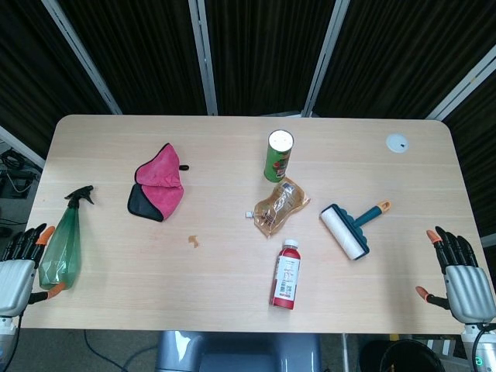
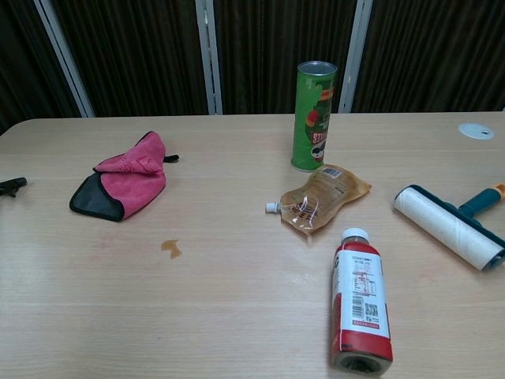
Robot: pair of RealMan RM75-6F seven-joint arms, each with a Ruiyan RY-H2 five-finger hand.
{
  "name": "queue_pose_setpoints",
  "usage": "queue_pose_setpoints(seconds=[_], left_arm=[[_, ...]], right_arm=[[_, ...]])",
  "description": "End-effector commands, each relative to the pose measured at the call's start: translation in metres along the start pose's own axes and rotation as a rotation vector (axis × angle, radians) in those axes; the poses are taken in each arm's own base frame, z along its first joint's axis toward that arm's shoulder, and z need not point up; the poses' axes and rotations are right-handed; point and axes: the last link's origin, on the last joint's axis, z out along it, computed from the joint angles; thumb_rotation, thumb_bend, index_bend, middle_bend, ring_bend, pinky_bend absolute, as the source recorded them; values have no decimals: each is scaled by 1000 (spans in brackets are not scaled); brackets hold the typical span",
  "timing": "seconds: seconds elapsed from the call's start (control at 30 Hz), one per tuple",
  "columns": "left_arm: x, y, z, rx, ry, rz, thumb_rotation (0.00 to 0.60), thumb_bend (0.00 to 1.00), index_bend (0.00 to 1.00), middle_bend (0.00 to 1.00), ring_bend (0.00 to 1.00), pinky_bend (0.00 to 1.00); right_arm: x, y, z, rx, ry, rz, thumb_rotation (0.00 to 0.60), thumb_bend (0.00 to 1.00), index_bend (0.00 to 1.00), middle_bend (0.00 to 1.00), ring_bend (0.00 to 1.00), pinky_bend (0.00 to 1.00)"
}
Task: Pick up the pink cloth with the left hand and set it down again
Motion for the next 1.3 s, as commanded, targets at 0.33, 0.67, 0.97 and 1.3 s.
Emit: queue_pose_setpoints(seconds=[0.33,0.67,0.97,1.3], left_arm=[[25,18,83,-17,22,66,600,0,0,0,0,0],[21,62,176,-38,-11,172,600,0,46,0,0,50],[-11,100,231,-28,-82,198,600,0,76,0,0,62],[-45,130,265,-27,-122,244,600,13,154,0,0,113]], right_arm=[[-2,-2,1,-4,-17,16,600,0,30,0,0,0],[-2,-1,1,-13,-33,37,600,0,51,0,0,0],[-1,1,1,-20,-37,56,600,0,52,0,0,0],[-1,3,2,-31,-43,81,600,0,53,0,0,0]])
